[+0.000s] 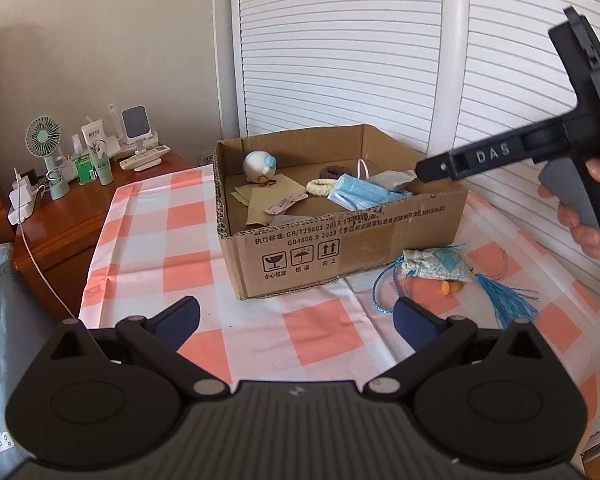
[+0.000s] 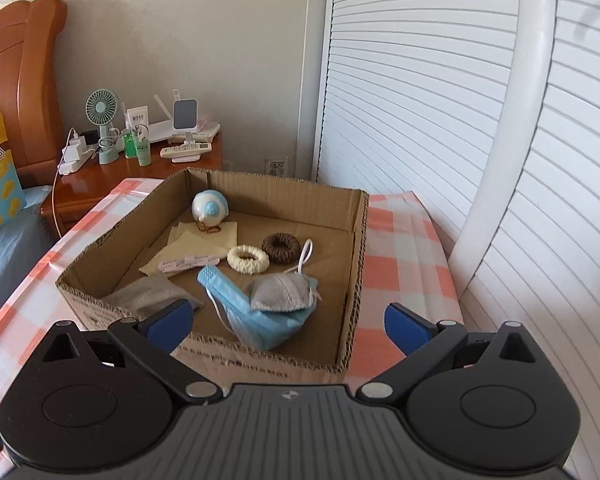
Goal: Organize soft objects
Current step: 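Withdraw both tools toward the floral pouch and the orange piece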
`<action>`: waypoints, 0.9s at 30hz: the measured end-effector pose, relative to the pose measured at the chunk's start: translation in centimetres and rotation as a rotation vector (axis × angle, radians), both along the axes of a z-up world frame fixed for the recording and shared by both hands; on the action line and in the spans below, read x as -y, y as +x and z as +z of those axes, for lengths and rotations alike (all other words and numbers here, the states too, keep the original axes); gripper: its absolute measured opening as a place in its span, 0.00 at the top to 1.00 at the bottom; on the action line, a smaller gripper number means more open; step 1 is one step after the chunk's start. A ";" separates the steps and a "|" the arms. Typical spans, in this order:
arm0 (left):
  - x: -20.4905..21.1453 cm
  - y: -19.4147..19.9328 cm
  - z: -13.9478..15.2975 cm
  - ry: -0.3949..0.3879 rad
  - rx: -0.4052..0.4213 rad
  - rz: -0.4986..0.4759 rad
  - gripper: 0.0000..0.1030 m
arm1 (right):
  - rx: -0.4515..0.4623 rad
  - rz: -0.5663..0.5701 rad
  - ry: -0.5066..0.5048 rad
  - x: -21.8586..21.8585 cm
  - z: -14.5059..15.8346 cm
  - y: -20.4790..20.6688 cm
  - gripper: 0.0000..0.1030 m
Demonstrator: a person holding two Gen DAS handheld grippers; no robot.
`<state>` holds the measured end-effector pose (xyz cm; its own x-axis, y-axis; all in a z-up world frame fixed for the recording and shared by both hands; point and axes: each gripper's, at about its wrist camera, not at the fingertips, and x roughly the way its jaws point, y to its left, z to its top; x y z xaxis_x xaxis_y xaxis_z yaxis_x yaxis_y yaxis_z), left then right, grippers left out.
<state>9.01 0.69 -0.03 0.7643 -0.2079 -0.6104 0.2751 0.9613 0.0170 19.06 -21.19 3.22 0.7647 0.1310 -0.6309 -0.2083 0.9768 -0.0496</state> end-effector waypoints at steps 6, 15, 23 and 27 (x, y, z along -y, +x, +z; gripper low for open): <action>0.2 -0.3 0.0 0.007 -0.008 -0.003 0.01 | -0.021 -0.079 -0.022 1.1 -3.0 -2.9 0.00; 1.3 -0.2 -0.6 0.005 -0.036 -0.032 0.01 | -0.080 -0.182 -0.103 2.6 -7.7 -6.4 0.00; 2.5 0.1 -0.9 0.006 -0.064 -0.050 0.01 | -0.095 -0.200 -0.141 2.8 -9.9 -6.6 0.00; 3.3 0.3 -1.2 0.035 -0.069 -0.053 0.01 | -0.089 -0.186 -0.119 2.5 -10.1 -6.3 0.00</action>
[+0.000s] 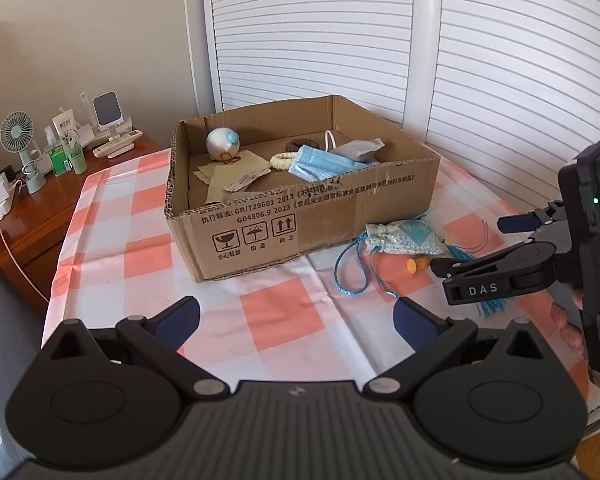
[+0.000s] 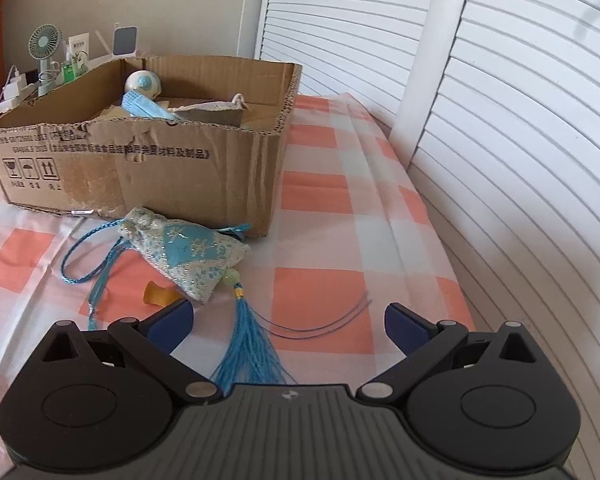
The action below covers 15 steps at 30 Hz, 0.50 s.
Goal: Organize soft objects
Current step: 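Withdraw both tools toward the floral pouch and the orange piece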
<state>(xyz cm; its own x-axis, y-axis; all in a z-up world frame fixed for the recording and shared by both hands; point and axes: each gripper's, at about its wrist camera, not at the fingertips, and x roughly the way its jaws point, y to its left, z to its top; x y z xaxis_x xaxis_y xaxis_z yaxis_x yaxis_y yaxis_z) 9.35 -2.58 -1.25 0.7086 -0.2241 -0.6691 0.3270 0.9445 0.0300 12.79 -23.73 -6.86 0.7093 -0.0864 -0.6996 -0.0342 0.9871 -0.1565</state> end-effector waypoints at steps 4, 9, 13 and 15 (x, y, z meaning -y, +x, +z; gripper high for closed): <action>0.8 0.5 -0.3 0.015 -0.015 0.002 0.01 | -0.005 0.063 0.042 -0.7 -0.1 -0.2 0.00; 2.0 1.3 -0.8 0.019 -0.018 -0.009 0.01 | 0.006 0.091 0.015 -0.7 0.1 -1.2 0.00; 3.2 2.5 -1.4 0.005 -0.047 -0.008 0.01 | 0.028 0.108 -0.006 0.3 0.6 -2.7 0.00; 4.0 3.3 -1.8 -0.001 -0.067 -0.011 0.01 | 0.033 0.114 -0.002 1.0 0.8 -3.3 0.00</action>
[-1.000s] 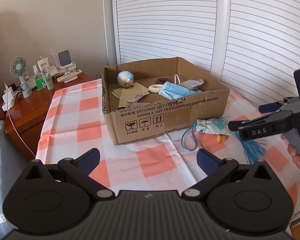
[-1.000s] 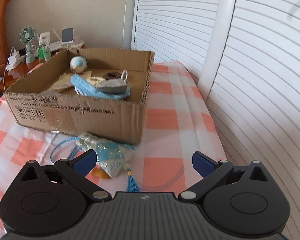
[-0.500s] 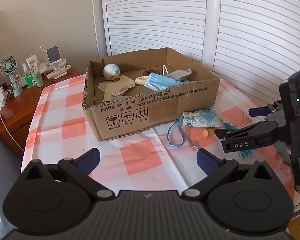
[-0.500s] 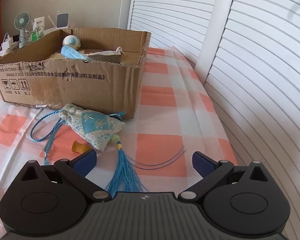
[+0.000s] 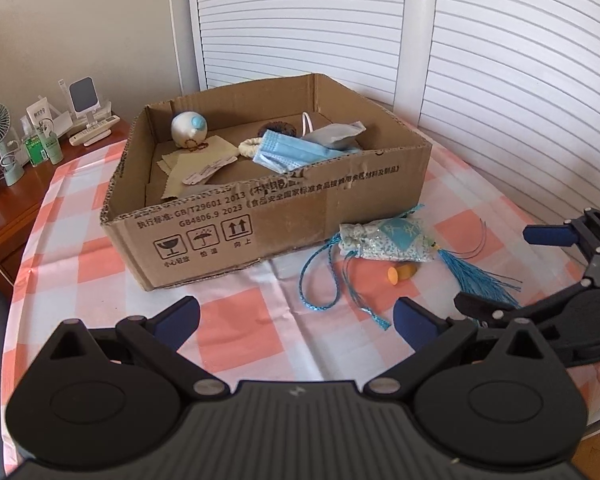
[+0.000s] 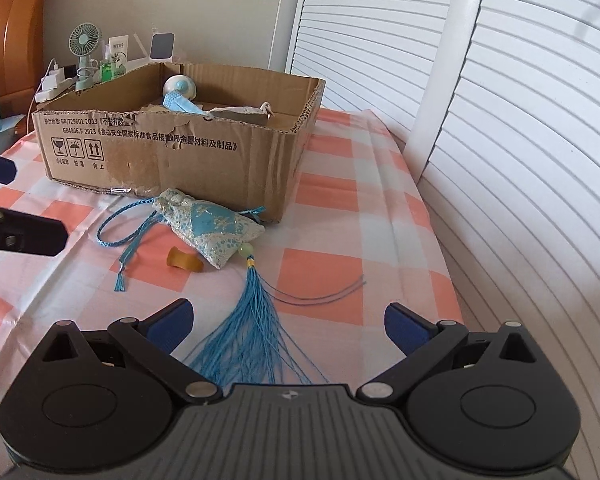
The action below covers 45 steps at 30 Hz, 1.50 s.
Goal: Organize soft objects
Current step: 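Withdraw both tools toward the floral pouch and the orange piece, then grasp the small orange piece with the left tool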
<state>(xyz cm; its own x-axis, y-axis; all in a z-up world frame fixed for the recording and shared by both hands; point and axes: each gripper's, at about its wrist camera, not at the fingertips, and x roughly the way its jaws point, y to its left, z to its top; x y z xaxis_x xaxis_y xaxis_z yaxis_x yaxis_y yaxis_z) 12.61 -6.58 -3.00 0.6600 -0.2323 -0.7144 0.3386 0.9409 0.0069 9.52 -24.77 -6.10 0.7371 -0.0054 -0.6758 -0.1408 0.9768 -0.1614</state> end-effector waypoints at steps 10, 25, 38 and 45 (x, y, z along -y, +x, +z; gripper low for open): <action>4.8 2.6 -2.4 0.038 -0.031 -0.011 0.01 | -0.016 0.045 0.062 2.2 -0.7 -2.5 0.00; 5.5 3.4 -3.7 0.029 -0.025 0.054 0.00 | -0.007 0.043 0.108 3.2 -1.0 -2.2 0.00; 4.3 1.4 -2.6 0.053 0.044 0.080 0.03 | -0.004 0.053 0.107 3.0 -1.1 -2.2 0.00; 6.6 0.4 -2.0 -0.004 -0.009 -0.050 0.46 | 0.000 0.055 0.111 3.2 -1.1 -2.4 0.00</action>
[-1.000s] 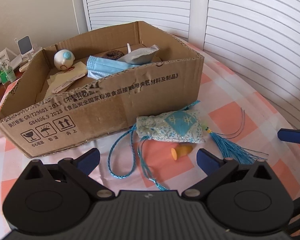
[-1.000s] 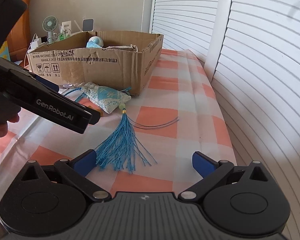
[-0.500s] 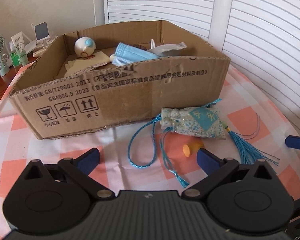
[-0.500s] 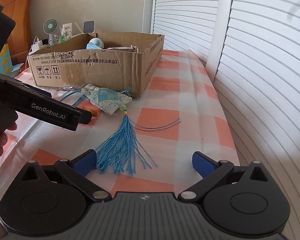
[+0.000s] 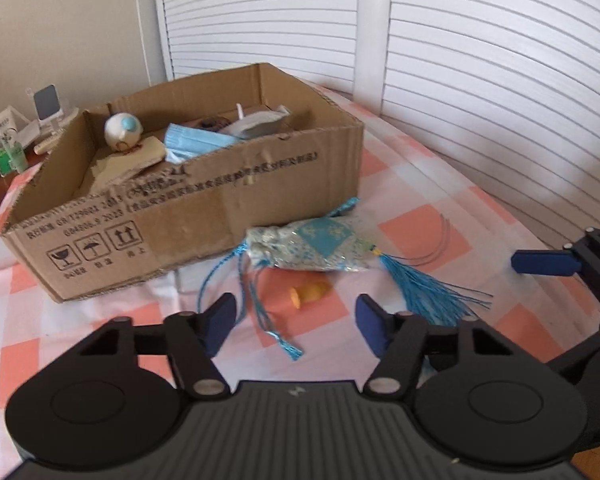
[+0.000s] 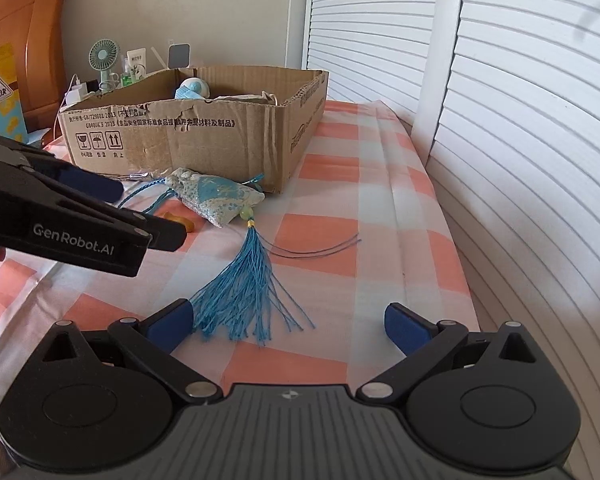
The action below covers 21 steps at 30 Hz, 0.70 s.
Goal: Organize soft objects
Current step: 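Grasp the small orange piece with the left tool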
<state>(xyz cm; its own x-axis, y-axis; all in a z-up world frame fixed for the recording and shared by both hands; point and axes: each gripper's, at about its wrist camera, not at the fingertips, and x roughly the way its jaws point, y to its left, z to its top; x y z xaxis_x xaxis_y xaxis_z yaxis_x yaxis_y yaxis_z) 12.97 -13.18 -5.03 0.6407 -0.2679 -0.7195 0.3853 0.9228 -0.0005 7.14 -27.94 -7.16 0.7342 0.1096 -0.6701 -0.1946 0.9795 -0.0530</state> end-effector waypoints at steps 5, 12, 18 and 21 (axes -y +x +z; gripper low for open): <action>0.7 0.5 -0.5 -0.018 -0.011 0.006 0.53 | 0.005 -0.001 -0.002 0.1 -0.1 -0.2 0.00; 1.4 1.2 -0.5 -0.044 -0.018 -0.009 0.61 | 0.009 -0.001 0.005 0.3 -0.1 -0.3 0.00; 1.8 1.8 -0.5 -0.030 -0.009 0.001 0.61 | 0.014 0.002 0.007 0.3 -0.2 -0.4 0.00; 1.9 1.6 -0.5 -0.001 0.013 0.007 0.64 | 0.014 0.002 0.009 0.4 -0.2 -0.4 0.00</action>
<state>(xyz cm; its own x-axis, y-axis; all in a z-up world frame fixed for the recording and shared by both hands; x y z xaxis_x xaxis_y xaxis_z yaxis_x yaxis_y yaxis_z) 14.60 -15.07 -5.51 0.6516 -0.2642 -0.7110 0.3791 0.9254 0.0035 6.76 -28.32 -7.39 0.7433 0.1171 -0.6587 -0.1958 0.9795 -0.0469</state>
